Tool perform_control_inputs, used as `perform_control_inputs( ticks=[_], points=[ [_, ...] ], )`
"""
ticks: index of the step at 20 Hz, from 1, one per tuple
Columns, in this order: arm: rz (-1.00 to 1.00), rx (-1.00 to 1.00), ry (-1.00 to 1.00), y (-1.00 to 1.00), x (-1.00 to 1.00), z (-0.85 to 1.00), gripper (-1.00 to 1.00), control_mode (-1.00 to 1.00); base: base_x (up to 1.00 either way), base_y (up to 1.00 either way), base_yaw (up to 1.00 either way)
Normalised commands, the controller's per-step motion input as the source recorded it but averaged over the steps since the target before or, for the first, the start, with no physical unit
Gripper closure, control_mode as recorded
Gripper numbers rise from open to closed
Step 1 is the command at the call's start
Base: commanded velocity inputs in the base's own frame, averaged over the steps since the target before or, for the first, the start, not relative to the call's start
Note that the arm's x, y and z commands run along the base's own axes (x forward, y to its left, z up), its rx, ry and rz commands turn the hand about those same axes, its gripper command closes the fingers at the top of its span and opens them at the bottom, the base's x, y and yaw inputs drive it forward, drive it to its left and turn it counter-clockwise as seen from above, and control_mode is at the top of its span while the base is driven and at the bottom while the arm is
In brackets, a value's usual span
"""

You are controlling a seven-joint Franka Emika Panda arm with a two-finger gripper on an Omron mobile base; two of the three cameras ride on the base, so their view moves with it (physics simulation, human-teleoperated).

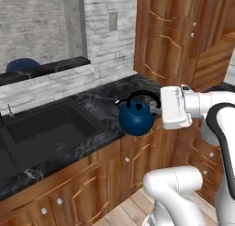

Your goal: Open the cabinet, pick the kettle from the cabinet, and place it in the sink.

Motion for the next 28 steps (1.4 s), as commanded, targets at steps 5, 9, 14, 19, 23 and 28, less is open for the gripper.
perform_control_inputs(
  ticks=[5, 9, 14, 19, 23, 28],
  points=[
    [0.00, 0.00, 0.00, 0.00, 0.00, 0.00, 1.00, 1.00, -0.14, 0.14, 0.35],
    [0.00, 0.00, 0.00, 0.00, 0.00, 0.00, 1.00, 1.00, -0.01, 0.20, 0.20],
    [0.00, 0.00, 0.00, 0.00, 0.00, 0.00, 1.00, 1.00, 0.00, 0.30, 0.03],
    [0.00, 0.00, 0.00, 0.00, 0.00, 0.00, 1.00, 1.00, 0.00, 0.44, 0.00],
    [0.00, 0.00, 0.00, 0.00, 0.00, 0.00, 1.00, 1.00, -0.02, 0.56, 0.00],
    [0.00, 0.00, 0.00, 0.00, 0.00, 0.00, 1.00, 1.00, -0.02, 0.55, 0.01]
  ],
)
